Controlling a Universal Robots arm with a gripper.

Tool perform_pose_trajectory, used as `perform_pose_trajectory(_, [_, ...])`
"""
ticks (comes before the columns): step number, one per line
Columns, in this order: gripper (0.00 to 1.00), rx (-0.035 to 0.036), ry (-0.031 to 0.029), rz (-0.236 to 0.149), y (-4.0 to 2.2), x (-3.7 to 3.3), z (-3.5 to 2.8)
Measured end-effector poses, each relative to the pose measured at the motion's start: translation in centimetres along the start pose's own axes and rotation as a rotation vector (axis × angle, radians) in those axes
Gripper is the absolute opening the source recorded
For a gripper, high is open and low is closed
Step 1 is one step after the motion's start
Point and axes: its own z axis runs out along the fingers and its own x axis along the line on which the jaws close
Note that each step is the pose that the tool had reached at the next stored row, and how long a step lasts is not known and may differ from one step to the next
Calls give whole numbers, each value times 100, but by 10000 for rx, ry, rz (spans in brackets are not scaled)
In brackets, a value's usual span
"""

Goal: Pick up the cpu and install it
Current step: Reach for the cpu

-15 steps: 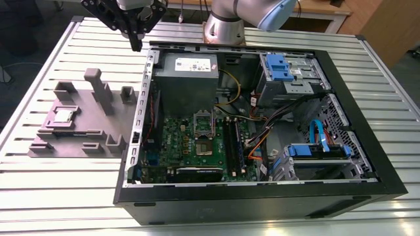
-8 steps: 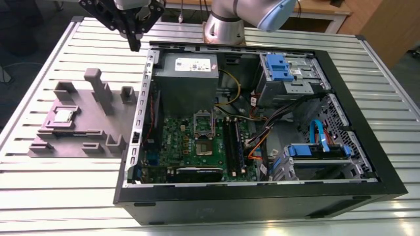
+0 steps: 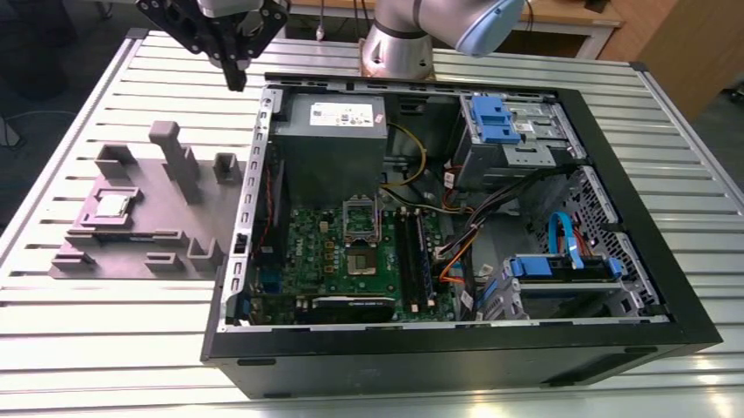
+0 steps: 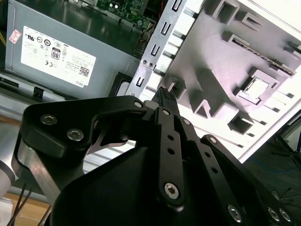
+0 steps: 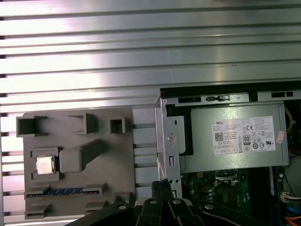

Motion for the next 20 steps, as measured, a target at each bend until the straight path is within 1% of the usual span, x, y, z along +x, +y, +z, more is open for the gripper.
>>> perform_pose_trajectory(20, [11, 0, 2, 0, -5, 63, 1])
